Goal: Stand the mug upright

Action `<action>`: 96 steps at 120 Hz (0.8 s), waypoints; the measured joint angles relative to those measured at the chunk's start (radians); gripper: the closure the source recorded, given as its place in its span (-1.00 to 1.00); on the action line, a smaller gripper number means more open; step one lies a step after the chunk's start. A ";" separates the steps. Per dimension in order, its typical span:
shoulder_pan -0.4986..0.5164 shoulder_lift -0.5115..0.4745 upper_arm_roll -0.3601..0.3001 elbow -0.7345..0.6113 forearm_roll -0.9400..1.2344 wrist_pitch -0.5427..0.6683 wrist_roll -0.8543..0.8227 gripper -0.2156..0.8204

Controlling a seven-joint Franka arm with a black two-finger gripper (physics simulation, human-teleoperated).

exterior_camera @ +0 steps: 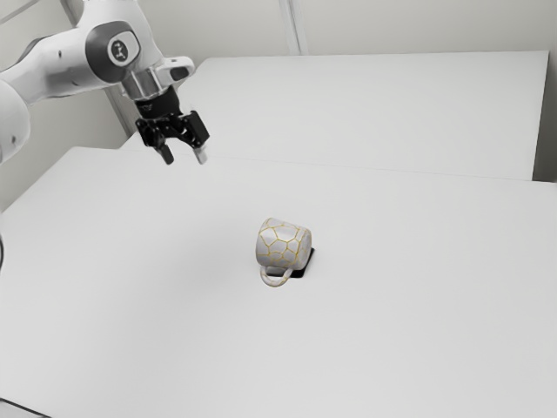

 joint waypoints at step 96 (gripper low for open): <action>0.036 0.154 0.051 -0.388 -0.885 0.239 0.469 -0.58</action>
